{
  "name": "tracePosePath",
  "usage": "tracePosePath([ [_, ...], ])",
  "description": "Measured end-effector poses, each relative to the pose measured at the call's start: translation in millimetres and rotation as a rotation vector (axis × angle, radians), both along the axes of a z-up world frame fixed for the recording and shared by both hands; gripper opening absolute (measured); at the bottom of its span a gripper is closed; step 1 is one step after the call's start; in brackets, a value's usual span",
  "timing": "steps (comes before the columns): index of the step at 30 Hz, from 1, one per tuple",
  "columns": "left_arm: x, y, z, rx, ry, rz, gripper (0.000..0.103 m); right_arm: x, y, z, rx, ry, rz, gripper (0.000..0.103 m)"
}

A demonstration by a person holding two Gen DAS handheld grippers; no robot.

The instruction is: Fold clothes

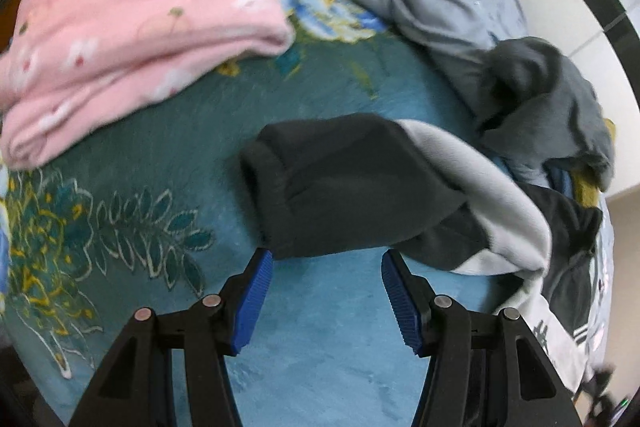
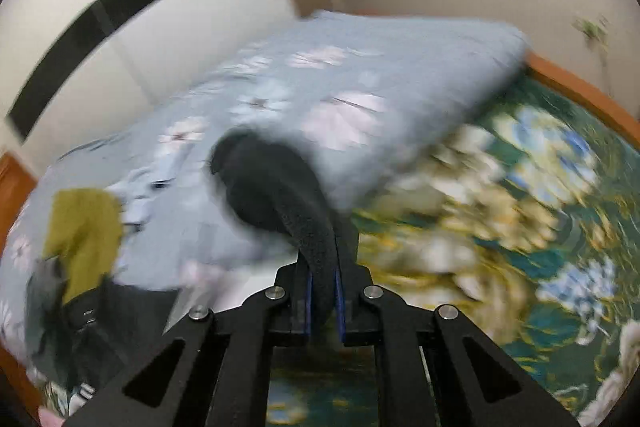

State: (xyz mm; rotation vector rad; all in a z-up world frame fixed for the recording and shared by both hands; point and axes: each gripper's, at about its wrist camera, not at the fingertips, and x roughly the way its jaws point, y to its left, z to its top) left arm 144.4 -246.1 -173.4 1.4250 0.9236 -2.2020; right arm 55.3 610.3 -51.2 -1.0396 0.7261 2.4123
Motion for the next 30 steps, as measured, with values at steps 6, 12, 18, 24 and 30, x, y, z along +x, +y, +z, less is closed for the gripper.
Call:
tracePosePath([
  [6, 7.9, -22.1, -20.8, 0.08, 0.005, 0.088, 0.061, 21.4, 32.2, -59.1, -0.144, -0.076, -0.104, 0.009],
  [12, 5.9, -35.5, -35.0, 0.142, 0.043, 0.139, 0.059, 20.3, 23.9, -62.9, -0.129, -0.121, -0.033, 0.026],
  [18, -6.7, -41.6, -18.1, 0.064, 0.058, 0.106, 0.021, 50.8, 18.7, -32.6, -0.074, -0.087, -0.03, 0.053],
  [24, -30.7, -100.6, 45.9, -0.086, 0.137, 0.148, 0.019, 70.7, -0.6, 0.4, 0.018, -0.08, 0.032, 0.053],
  [30, -55.2, -133.6, 56.2, -0.178, 0.036, 0.089, 0.001, 70.3, -30.3, -0.7, 0.011, -0.108, 0.09, 0.053],
])
